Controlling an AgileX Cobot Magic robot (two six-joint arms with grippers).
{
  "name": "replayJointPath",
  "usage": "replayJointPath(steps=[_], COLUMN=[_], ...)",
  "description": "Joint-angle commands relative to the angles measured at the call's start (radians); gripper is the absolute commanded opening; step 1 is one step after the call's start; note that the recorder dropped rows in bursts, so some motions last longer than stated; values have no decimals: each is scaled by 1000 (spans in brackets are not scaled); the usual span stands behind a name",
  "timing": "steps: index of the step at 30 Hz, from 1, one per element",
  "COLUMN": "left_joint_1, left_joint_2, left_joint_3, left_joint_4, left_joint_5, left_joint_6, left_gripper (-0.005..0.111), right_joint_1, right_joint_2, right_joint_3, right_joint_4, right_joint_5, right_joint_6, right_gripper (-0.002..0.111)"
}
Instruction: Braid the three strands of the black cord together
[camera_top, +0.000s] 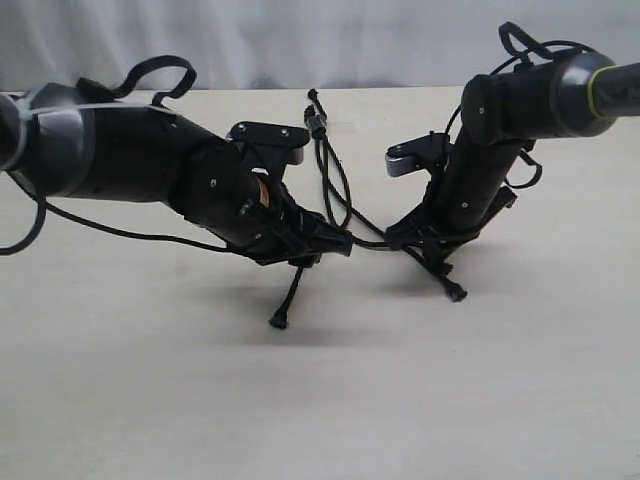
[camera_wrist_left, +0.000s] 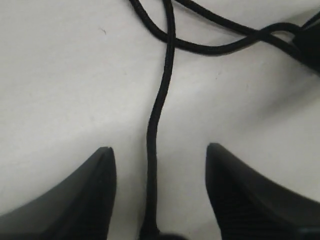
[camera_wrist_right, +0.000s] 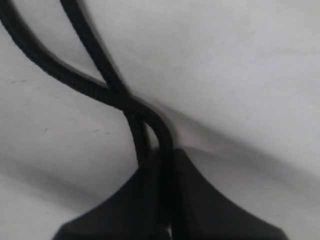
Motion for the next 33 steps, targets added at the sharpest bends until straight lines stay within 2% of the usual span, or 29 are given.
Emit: replayJointPath(steps=[1, 9, 12, 14, 15, 16, 20, 22, 25, 28, 33], left_joint_1=[-3, -3, -3, -3, -3, -3, -12, -60, -97, -108, -108], left_joint_2=[55, 140, 157, 165, 169, 170, 170, 170, 170, 170, 170], left_joint_3=[1, 1, 1, 1, 1, 1, 1, 1, 1, 1, 1], left_joint_4=[5, 5, -8, -24, -24, -24, -93, -105, -113, -144, -144], left_joint_5=[1, -10, -8, -8, -7, 2, 63, 50, 28, 25, 29], left_joint_6=[-7, -7, -7, -7, -7, -7, -7, -5, -5, -5, -5], left_gripper=[51, 49, 32, 16, 3, 0, 0, 0, 0, 0, 0], right_joint_1=[-5, -5, -5, -5, -5, -5, -5, -5, -5, -5, -15], right_joint_2=[0, -2, -2, -2, -11, -18, -51, -37, -36, -36, -112], right_joint_3=[42, 76, 76, 76, 76, 76, 82, 118, 155, 175, 174], right_joint_4=[61, 257, 320, 337, 350, 350, 300, 301, 337, 451, 467], right_joint_5=[39, 91, 111, 111, 113, 113, 93, 77, 66, 74, 54], right_joint_6=[-30, -160, -199, -203, -203, -203, -165, -165, -189, -280, -285], right_gripper=[4, 4, 4, 4, 4, 4, 4, 4, 4, 4, 4])
